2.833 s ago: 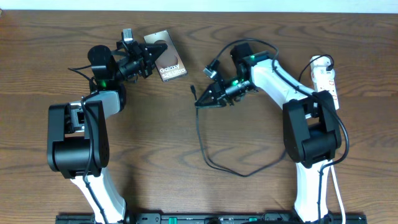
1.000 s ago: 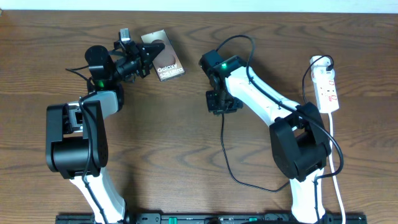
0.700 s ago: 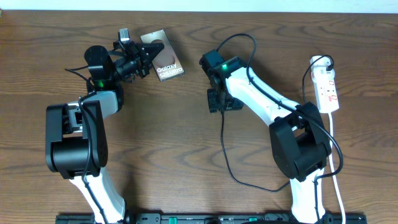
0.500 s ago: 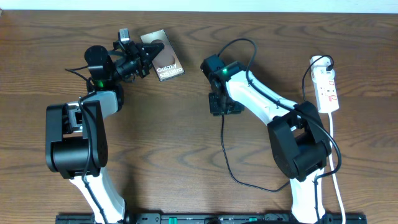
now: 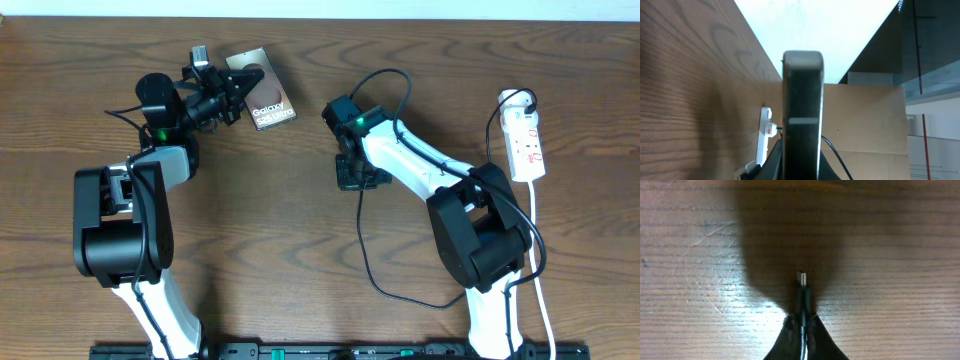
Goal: Plug charger to phone and switch on socket
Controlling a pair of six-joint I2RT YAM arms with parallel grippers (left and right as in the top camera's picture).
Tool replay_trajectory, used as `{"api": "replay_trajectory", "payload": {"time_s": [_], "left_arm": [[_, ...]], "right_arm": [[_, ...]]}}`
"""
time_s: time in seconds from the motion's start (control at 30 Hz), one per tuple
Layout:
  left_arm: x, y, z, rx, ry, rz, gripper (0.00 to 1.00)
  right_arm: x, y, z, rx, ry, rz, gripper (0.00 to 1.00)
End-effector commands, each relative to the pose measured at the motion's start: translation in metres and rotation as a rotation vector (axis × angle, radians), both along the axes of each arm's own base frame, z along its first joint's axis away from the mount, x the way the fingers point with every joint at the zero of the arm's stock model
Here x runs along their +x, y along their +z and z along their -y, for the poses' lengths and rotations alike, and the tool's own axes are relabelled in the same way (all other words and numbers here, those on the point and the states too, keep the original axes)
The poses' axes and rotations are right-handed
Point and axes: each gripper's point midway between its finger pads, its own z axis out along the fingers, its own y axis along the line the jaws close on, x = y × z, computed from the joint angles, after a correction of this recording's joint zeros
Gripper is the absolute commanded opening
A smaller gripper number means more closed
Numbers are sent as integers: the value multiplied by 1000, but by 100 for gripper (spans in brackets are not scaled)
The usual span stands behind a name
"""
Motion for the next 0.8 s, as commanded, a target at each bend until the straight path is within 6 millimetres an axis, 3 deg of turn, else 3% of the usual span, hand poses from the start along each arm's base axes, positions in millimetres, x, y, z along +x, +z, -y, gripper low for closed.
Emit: {"api": "replay_trajectory", "payload": {"time_s": [0.0, 0.1, 0.2, 0.4, 0.5, 0.63, 0.77], "left_arm": [[-2, 4, -1, -2, -14, 14, 7], [-2, 4, -1, 3, -14, 21, 7], [-3, 4, -1, 12, -17, 32, 7], [-8, 4, 3, 25, -53, 55, 7], [-11, 4, 5, 29, -74, 64, 7], [-17, 6, 8, 30, -115, 81, 7], [-24, 14, 16, 30, -162, 122, 7]], "right_arm": [[-3, 3, -3, 14, -9, 0, 1], [-7, 9, -15, 92, 33, -37, 1], [-11, 28, -31, 222, 144, -53, 1], [-22, 110, -78, 661, 488, 21, 1], [-29, 137, -91, 835, 565, 34, 1], [-40, 153, -96, 1042, 613, 5, 1], [-41, 155, -89, 1204, 596, 4, 1]]}}
